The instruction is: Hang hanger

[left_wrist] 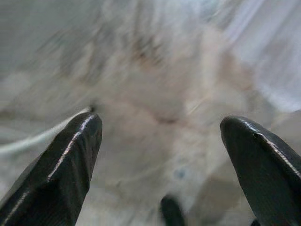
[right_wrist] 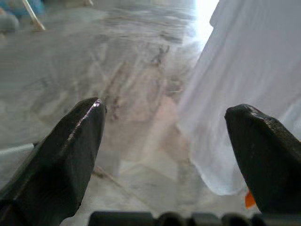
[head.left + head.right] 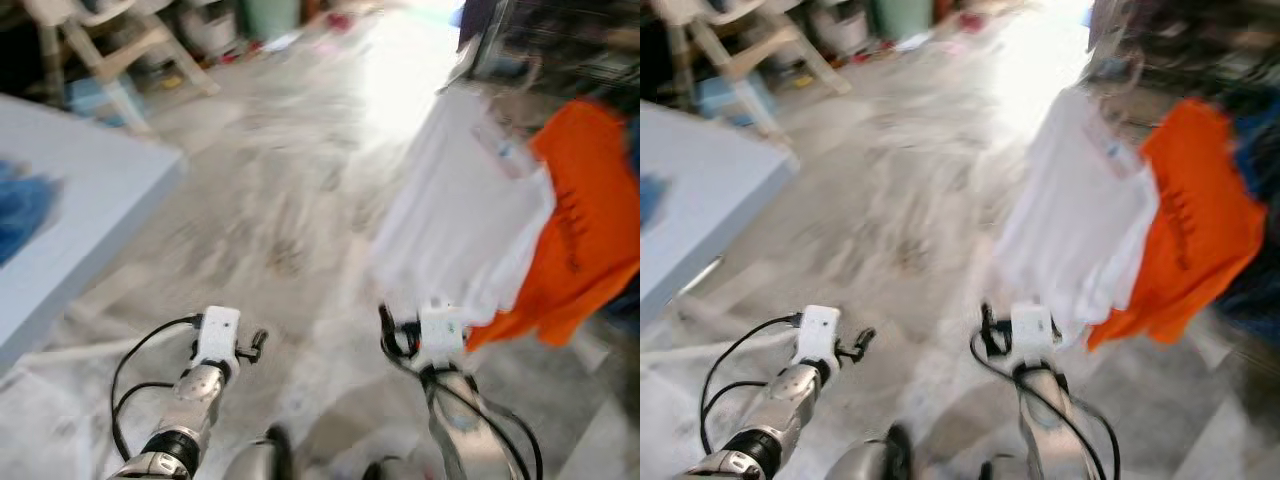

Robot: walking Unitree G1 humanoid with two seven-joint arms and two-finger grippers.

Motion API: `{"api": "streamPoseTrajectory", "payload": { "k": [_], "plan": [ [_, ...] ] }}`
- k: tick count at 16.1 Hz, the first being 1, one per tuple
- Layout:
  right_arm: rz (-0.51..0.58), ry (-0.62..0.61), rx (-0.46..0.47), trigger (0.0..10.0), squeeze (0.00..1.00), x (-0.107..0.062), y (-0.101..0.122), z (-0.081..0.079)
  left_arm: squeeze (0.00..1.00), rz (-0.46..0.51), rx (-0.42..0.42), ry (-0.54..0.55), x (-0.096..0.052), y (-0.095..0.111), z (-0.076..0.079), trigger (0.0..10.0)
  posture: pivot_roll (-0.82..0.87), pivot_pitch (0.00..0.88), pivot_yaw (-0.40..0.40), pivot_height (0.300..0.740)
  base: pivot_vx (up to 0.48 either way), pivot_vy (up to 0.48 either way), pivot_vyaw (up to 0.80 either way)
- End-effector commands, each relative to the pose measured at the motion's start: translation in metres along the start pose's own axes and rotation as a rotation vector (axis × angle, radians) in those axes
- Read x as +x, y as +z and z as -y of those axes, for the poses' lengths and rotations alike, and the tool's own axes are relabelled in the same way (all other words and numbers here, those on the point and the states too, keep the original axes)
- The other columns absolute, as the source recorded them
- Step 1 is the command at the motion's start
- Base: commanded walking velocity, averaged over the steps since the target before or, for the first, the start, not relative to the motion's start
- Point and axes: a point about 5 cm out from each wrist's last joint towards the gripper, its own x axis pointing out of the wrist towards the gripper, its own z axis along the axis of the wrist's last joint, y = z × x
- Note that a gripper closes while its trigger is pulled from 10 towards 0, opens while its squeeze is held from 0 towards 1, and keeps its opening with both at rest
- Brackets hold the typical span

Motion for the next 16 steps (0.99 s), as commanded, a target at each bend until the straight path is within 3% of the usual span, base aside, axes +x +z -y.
{"api": "streamPoseTrajectory", "payload": {
  "k": [1, 11, 16],
  "plan": [
    [-0.048, -0.014, 0.004, 10.0, 0.00, -0.006, -0.012, 0.006, 0.00, -0.005, -0.003, -0.005, 0.000, -0.002, 0.005, 10.0, -0.17, 0.162, 0.038, 0.740, 0.000, 0.000, 0.00],
    [-0.076, 0.046, -0.010, 10.0, 0.00, 0.003, -0.015, 0.003, 0.00, -0.004, -0.062, 0.058, -0.002, -0.005, 0.004, 10.0, -0.11, 0.128, -0.046, 0.740, 0.000, 0.000, 0.00],
    [-0.157, -0.092, 0.124, 10.0, 0.00, 0.000, -0.032, 0.014, 0.00, 0.032, -0.023, 0.028, 0.000, 0.002, 0.003, 10.0, -0.10, 0.127, -0.023, 0.740, 0.000, 0.000, 0.00]
  ]
}}
